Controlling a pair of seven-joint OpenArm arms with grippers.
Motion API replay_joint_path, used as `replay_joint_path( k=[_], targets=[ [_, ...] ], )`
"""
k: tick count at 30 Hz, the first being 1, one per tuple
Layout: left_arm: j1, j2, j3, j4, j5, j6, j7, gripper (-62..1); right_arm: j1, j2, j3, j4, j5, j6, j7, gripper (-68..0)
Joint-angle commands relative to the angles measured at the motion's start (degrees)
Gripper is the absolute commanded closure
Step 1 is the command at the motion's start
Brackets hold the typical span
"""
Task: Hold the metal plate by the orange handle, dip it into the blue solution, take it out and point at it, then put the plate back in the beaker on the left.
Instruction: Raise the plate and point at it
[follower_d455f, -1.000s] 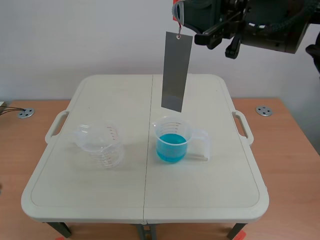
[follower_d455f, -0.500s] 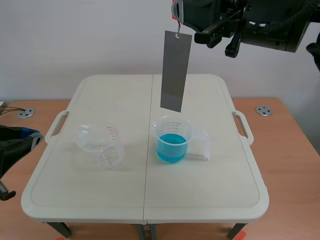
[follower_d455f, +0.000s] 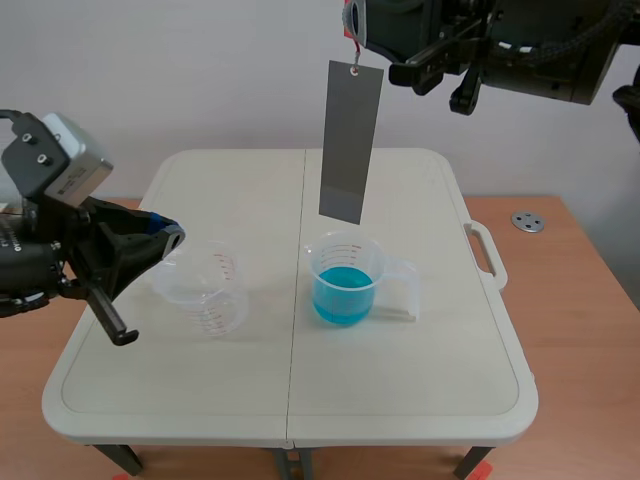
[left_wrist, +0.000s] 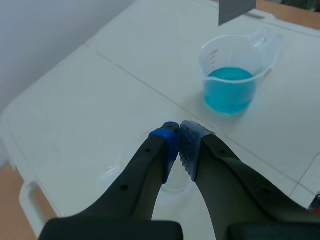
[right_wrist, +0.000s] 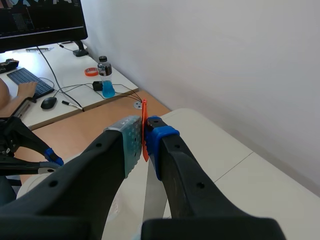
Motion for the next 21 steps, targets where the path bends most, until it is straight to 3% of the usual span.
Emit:
replay_joint_path(
  k=[1, 4, 12, 21],
  targets=[
    [-1.29, 1.44, 0.13, -0.7, 0.02, 0.15, 0.04, -4.1, 1.29, 0.42, 0.55, 1.33, 0.87, 0.63, 0.87, -1.5],
    [-3.5, 3.54, 1.38, -2.38, 0.57, 0.15, 0.44, -4.1, 1.29, 0.42, 0.55, 1.33, 0.9, 0.63, 0.9, -1.5],
    [-10.67, 7.93, 6.64, -9.01, 5.66, 0.09, 0.42, -4.1, 1.29, 0.42, 0.55, 1.33, 1.07, 0.63, 0.92, -1.5],
    [-19.28, 10.03, 12.35, -15.47, 5.88, 0.02, -0.55, -4.1, 1.29, 0.42, 0.55, 1.33, 1.09, 0.63, 0.92, -1.5]
  ],
)
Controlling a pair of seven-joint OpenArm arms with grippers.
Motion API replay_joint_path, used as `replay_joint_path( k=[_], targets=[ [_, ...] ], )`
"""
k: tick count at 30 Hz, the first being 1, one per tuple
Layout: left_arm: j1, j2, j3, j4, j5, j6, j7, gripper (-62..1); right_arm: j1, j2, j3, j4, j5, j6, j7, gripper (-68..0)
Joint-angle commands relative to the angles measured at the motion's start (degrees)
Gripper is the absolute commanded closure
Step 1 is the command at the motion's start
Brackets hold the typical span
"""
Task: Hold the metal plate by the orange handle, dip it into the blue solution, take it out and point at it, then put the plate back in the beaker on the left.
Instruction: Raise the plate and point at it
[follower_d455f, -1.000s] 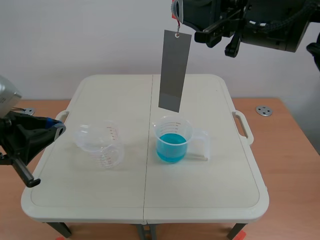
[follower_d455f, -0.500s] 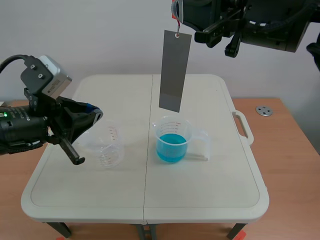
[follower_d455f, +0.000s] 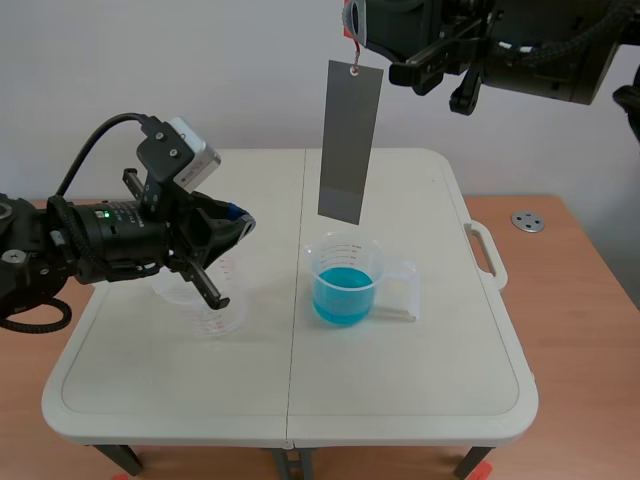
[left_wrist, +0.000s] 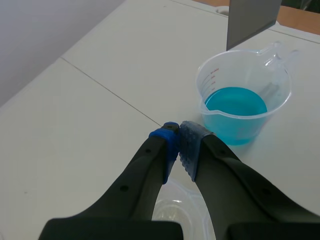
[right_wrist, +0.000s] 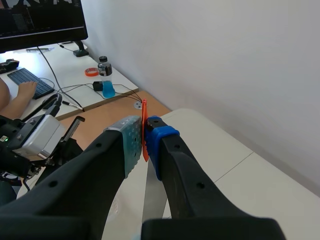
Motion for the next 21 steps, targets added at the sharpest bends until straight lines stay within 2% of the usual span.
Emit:
replay_joint_path(
  k=[1, 10, 21],
  targets=[
    [-1.75, 0.39, 0.59, 0.61, -0.57, 0.02, -0.79, -4.1, 1.29, 0.42, 0.55, 1.33, 1.05, 0.63, 0.94, -1.5],
    [-5.55, 1.03, 4.57, -0.87, -0.61, -1.01, -0.79, -4.1, 1.29, 0.42, 0.55, 1.33, 1.07, 0.63, 0.94, -1.5],
    [-5.66, 1.01, 4.74, -0.87, -0.59, -1.03, -1.09, -4.1, 1.29, 0.42, 0.55, 1.33, 1.07, 0.63, 0.94, -1.5]
  ],
)
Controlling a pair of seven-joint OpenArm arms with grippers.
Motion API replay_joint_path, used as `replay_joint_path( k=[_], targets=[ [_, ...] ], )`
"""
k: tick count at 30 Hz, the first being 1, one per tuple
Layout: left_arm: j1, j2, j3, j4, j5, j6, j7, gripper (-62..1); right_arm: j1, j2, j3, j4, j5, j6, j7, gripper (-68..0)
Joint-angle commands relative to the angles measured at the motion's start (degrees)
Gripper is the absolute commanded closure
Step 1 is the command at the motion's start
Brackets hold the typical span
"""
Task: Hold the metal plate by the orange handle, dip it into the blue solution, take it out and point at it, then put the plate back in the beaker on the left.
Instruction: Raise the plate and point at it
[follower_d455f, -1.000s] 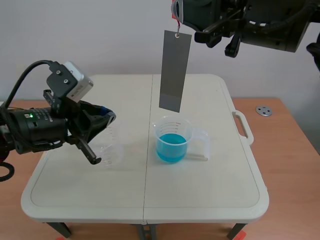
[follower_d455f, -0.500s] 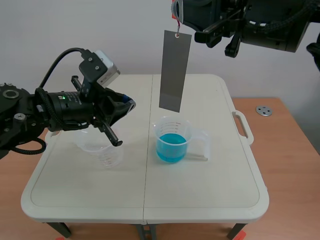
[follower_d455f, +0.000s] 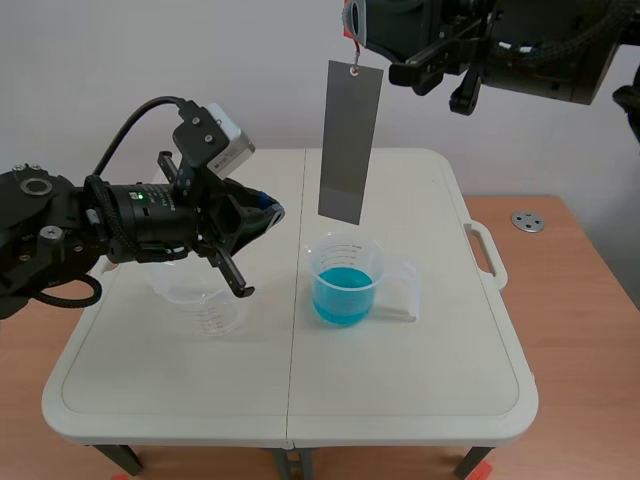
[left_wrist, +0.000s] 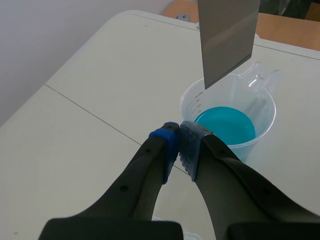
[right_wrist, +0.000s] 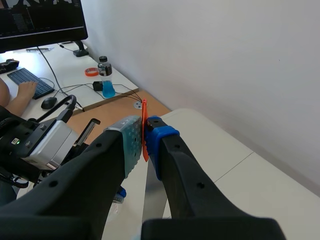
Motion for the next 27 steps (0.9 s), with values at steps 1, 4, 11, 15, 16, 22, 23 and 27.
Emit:
replay_joint_path(
  k=[1, 4, 11, 15, 16, 22, 23, 27],
  targets=[
    [-0.81, 0.13, -0.35, 0.94, -0.57, 0.09, -0.7, -4.1, 1.29, 0.42, 0.55, 1.33, 1.07, 0.63, 0.92, -1.5],
    [-0.81, 0.13, -0.35, 0.94, -0.57, 0.09, -0.7, -4.1, 1.29, 0.42, 0.55, 1.33, 1.07, 0.63, 0.92, -1.5],
    [-0.81, 0.13, -0.35, 0.94, -0.57, 0.11, -0.7, -4.1, 1.29, 0.42, 0.55, 1.33, 1.07, 0.63, 0.92, -1.5],
    [-0.81, 0.13, -0.35, 0.94, -0.57, 0.13, -0.7, -4.1, 1.29, 0.42, 0.55, 1.33, 1.07, 0.63, 0.92, -1.5],
    [-0.81, 0.13, -0.35, 0.94, -0.57, 0.13, -0.7, -4.1, 1.29, 0.42, 0.61, 1.33, 1.07, 0.63, 0.92, -1.5],
    [-0.48, -0.79, -0.46, 1.14, -1.44, 0.31, -0.61, -4.1, 1.31, 0.39, 0.92, 1.33, 1.09, 0.63, 0.92, -1.5],
    [-0.07, -1.38, -0.7, 1.42, -2.1, 0.39, -0.7, -4.1, 1.31, 0.39, 0.92, 1.33, 1.09, 0.63, 0.92, -1.5],
    [3.56, -4.92, -3.41, 4.66, -5.4, 2.19, -0.79, -4.1, 1.31, 0.39, 0.92, 1.33, 1.09, 0.63, 0.92, -1.5]
  ],
)
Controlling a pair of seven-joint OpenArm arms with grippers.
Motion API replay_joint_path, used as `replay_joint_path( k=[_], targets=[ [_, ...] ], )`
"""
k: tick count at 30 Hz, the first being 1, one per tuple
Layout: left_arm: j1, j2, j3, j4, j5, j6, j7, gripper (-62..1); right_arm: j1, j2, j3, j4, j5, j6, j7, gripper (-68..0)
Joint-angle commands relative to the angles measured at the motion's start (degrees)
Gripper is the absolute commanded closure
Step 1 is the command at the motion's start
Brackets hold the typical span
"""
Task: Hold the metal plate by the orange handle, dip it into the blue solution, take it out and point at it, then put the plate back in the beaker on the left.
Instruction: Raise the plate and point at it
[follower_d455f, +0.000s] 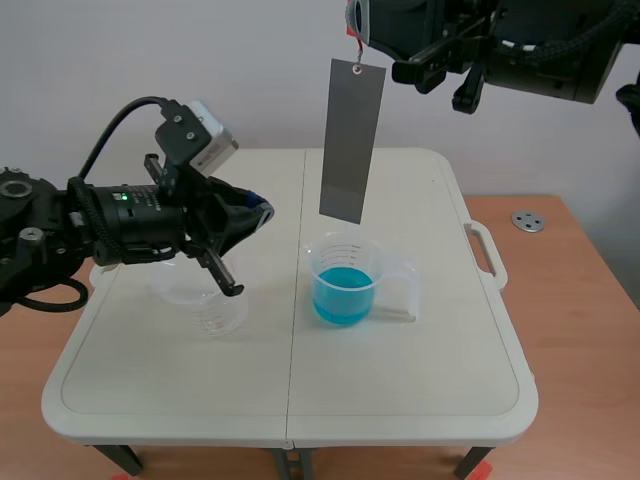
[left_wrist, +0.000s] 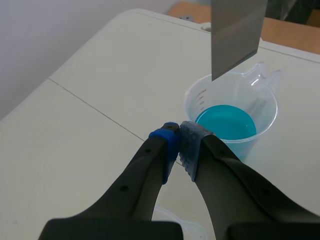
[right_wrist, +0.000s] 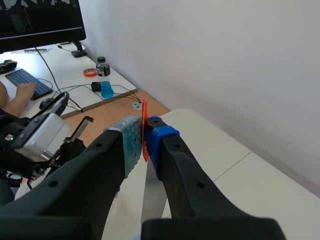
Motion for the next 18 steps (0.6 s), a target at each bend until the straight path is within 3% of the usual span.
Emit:
replay_joint_path(
  k=[1, 11, 18],
  targets=[
    [2.23, -2.8, -2.75, 3.3, -1.6, 0.96, -0.76, -4.1, 1.31, 0.39, 0.57, 1.33, 1.07, 0.63, 0.94, -1.5],
    [20.31, -13.77, -18.58, 12.39, -8.07, 1.66, -5.35, -4.1, 1.33, 0.39, 0.57, 1.33, 1.22, 0.63, 0.94, -1.5],
    [36.44, -15.41, -31.74, 13.81, -8.17, 2.93, -8.74, -4.1, 1.51, 0.39, 0.55, 1.33, 1.25, 0.63, 1.11, -1.5]
  ],
)
